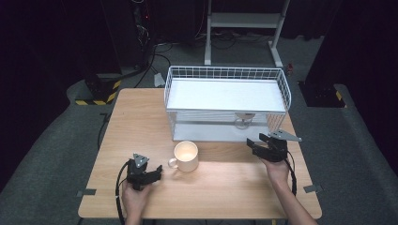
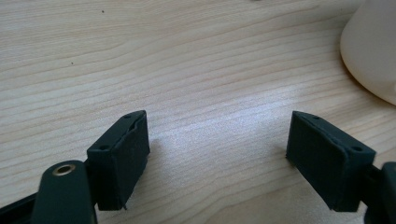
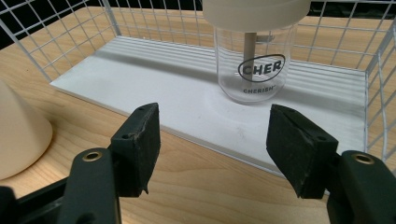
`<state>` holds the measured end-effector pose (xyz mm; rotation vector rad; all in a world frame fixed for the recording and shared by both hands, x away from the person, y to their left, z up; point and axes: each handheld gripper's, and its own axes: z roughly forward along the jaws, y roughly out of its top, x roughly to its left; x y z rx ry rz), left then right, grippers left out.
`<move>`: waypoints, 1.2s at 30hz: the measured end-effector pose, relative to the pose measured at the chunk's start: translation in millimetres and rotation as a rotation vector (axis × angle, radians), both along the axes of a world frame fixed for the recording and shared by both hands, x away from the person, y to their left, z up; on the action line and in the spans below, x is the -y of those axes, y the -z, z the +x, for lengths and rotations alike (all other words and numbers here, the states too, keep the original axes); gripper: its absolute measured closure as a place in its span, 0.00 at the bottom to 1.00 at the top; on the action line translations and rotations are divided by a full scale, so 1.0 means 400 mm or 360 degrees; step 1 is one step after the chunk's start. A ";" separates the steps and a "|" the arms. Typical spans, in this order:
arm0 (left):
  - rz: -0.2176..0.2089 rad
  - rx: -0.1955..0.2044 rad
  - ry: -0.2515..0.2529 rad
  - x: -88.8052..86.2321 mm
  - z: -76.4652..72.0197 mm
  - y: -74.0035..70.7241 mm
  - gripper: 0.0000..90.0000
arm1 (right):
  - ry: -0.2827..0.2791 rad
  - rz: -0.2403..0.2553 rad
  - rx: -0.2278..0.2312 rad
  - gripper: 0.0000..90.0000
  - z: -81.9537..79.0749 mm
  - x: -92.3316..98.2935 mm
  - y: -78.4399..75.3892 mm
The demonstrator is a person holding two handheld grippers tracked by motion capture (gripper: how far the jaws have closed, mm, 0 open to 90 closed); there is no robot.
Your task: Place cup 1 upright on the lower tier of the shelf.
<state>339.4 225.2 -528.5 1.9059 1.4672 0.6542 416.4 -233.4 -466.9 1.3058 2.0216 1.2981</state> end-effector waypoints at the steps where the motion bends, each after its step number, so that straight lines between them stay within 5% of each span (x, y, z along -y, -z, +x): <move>1: 0.0000 0.0000 0.0000 0.000 0.000 0.000 0.24 | -0.0004 -0.0002 0.0007 0.39 -0.002 0.002 0.001; 36: 0.0000 0.0000 0.0000 0.000 0.000 0.000 0.24 | 0.0021 0.0033 0.0031 0.39 -0.121 0.069 0.036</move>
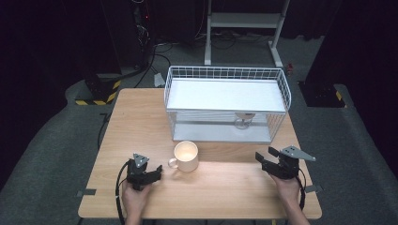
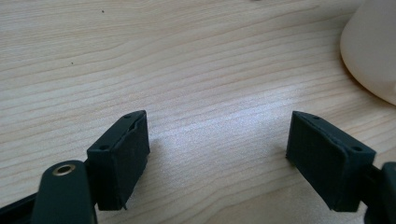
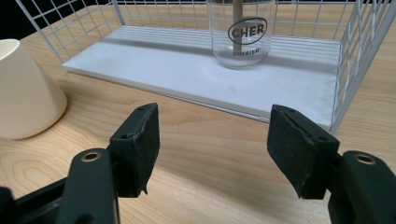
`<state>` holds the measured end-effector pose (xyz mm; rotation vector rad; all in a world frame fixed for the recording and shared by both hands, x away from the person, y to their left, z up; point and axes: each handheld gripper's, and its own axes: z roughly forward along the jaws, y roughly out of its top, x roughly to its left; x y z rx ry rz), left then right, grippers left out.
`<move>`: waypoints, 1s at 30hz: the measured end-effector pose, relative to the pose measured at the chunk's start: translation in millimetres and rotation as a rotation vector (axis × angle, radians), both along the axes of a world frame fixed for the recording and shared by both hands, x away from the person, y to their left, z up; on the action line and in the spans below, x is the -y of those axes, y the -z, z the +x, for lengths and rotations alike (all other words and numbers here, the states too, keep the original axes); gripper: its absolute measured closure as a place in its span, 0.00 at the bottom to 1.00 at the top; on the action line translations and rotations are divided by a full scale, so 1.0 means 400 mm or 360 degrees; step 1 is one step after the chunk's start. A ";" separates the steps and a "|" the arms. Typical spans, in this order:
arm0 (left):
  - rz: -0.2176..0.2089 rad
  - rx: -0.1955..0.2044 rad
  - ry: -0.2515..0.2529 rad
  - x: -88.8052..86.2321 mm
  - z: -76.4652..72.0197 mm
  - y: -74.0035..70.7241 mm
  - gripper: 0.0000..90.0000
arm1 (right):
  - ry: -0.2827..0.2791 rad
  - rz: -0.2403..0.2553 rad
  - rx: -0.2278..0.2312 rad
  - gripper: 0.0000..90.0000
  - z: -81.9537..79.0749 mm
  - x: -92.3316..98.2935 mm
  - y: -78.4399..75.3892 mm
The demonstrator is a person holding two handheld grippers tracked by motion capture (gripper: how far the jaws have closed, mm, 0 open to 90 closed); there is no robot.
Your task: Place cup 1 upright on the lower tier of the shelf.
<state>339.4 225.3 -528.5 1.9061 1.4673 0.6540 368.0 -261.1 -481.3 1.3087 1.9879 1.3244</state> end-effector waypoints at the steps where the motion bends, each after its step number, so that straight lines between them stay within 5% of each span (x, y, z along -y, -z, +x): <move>1: -0.0001 0.0000 0.0000 0.000 0.000 0.000 0.24 | 0.0001 -0.0004 -0.0008 0.39 -0.004 0.001 0.004; 18: -0.0002 0.0001 -0.0002 0.000 0.000 0.000 0.24 | 0.0012 -0.0047 -0.0042 0.38 -0.039 0.015 0.047; 30: -0.0004 -0.0001 0.0000 -0.001 0.001 0.000 0.23 | -0.0006 -0.0207 -0.0126 0.36 -0.053 0.016 0.096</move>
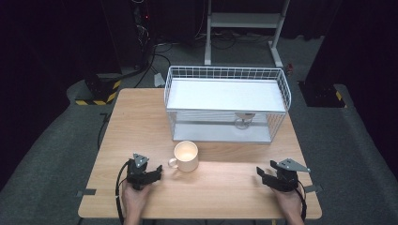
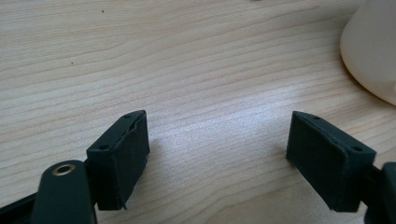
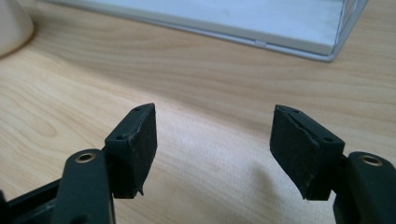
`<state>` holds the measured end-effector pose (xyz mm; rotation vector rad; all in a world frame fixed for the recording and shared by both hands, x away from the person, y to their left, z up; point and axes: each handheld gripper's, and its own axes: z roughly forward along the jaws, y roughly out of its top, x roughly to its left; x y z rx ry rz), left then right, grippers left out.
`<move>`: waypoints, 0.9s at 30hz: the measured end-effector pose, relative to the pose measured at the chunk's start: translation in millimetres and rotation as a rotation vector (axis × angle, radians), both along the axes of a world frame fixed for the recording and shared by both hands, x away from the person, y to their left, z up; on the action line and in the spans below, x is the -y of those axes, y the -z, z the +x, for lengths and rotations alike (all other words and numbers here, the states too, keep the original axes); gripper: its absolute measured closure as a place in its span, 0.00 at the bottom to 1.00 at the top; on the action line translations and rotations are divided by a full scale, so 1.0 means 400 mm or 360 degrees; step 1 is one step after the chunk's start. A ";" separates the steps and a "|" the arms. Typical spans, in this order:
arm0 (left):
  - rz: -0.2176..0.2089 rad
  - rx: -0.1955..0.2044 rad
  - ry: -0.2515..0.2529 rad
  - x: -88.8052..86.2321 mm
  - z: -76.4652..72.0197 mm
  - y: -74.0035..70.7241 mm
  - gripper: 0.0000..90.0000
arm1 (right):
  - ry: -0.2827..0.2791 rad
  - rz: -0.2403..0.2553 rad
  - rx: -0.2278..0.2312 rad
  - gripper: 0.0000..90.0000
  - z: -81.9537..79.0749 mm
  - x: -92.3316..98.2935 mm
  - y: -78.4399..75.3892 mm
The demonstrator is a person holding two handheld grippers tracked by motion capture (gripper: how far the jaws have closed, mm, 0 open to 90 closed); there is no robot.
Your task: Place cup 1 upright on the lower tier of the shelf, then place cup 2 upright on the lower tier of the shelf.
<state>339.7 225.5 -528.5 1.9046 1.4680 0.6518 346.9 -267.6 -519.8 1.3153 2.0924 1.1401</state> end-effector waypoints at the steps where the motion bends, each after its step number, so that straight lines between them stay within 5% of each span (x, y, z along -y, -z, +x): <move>1: 0.0000 0.0000 0.0000 0.000 0.000 0.000 0.23 | 0.0000 0.0000 0.0000 0.36 0.000 0.000 0.000; 14: -0.0008 -0.0018 -0.0009 0.007 -0.006 -0.002 0.19 | -0.0050 -0.0238 -0.0134 0.30 0.022 -0.024 0.009; 27: -0.0155 0.0025 0.0073 -0.005 -0.046 -0.029 0.16 | -0.0032 -0.0237 -0.0145 0.28 0.024 -0.026 0.009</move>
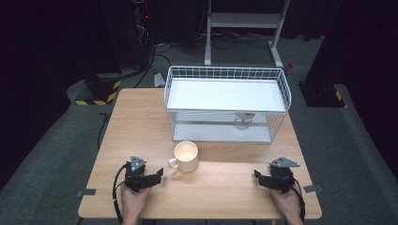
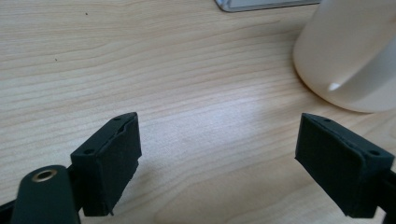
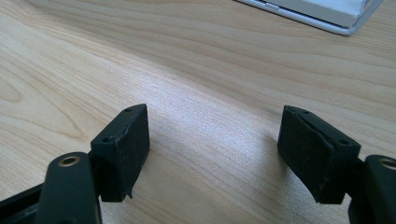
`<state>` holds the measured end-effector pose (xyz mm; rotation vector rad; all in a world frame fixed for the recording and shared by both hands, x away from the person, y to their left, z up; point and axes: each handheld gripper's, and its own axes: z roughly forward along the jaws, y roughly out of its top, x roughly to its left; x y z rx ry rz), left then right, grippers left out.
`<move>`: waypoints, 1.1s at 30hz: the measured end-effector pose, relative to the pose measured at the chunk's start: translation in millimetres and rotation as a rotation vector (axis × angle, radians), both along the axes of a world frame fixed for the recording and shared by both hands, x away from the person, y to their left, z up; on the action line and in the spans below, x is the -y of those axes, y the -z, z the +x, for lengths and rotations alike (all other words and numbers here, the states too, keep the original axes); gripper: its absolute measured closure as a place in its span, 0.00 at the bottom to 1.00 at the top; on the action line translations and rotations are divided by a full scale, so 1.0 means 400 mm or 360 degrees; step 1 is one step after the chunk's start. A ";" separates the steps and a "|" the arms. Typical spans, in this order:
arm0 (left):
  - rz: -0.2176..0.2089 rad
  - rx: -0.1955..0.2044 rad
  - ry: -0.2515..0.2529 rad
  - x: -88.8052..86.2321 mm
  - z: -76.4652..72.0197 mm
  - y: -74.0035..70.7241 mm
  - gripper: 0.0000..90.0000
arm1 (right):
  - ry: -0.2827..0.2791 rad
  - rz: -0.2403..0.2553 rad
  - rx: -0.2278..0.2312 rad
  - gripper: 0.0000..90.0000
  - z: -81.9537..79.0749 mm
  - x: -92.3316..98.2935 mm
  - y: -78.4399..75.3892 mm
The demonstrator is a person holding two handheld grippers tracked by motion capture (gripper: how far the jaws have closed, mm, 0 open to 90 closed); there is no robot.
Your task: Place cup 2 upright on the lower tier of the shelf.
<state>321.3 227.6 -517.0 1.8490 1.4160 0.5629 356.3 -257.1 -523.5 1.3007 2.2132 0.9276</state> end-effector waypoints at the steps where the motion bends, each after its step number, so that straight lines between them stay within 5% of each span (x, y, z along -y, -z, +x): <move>1: -0.0001 0.0001 0.0009 0.001 -0.005 -0.002 0.16 | 0.0000 0.0000 0.0000 0.28 0.000 0.000 0.000; 21: -0.0030 0.0067 0.0184 0.047 -0.081 -0.036 0.08 | -0.0004 -0.0003 0.0004 0.28 0.000 0.000 0.000; 33: -0.0011 0.0093 0.0251 0.091 -0.072 -0.053 0.06 | -0.0001 0.0000 0.0001 0.28 0.000 0.000 0.000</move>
